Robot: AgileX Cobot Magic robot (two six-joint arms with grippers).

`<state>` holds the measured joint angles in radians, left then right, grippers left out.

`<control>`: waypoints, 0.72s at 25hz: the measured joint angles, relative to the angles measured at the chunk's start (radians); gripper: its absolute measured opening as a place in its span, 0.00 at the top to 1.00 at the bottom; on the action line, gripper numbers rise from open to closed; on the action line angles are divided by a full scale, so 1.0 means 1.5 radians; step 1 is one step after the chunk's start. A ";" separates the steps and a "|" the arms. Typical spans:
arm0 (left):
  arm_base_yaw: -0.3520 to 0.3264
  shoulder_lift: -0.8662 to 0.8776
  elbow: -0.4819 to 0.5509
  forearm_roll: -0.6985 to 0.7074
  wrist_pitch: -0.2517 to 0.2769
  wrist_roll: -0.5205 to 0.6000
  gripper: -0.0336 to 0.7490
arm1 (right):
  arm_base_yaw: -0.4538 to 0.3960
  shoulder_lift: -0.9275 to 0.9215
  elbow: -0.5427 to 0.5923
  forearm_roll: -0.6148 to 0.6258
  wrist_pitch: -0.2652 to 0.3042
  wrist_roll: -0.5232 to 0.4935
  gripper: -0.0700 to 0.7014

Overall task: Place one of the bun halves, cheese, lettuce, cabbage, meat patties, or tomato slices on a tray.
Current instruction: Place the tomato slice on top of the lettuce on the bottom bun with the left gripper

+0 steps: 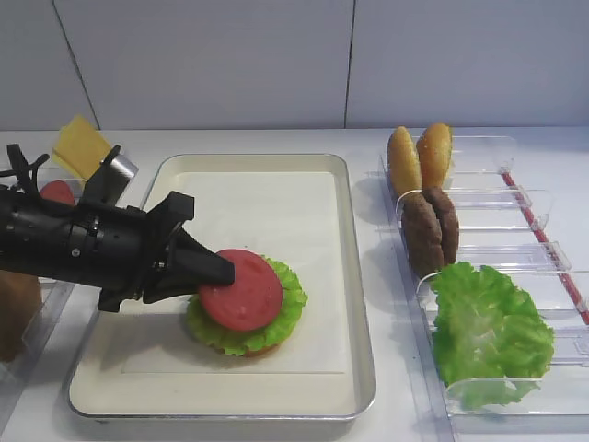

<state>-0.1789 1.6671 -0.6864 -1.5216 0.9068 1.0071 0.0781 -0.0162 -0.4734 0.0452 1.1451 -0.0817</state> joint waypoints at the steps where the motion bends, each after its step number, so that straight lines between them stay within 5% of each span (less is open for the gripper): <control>1: 0.000 0.000 0.000 0.000 0.000 0.000 0.88 | 0.000 0.000 0.000 0.000 0.000 0.000 0.33; 8: 0.000 0.000 0.000 -0.016 0.023 -0.004 0.88 | 0.000 0.000 0.000 0.000 0.000 0.003 0.33; 18: 0.000 0.000 0.000 -0.019 0.003 -0.004 0.88 | 0.000 0.000 0.000 0.000 0.000 0.003 0.33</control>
<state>-0.1789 1.6671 -0.6864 -1.5494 0.9111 1.0008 0.0781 -0.0162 -0.4734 0.0452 1.1451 -0.0773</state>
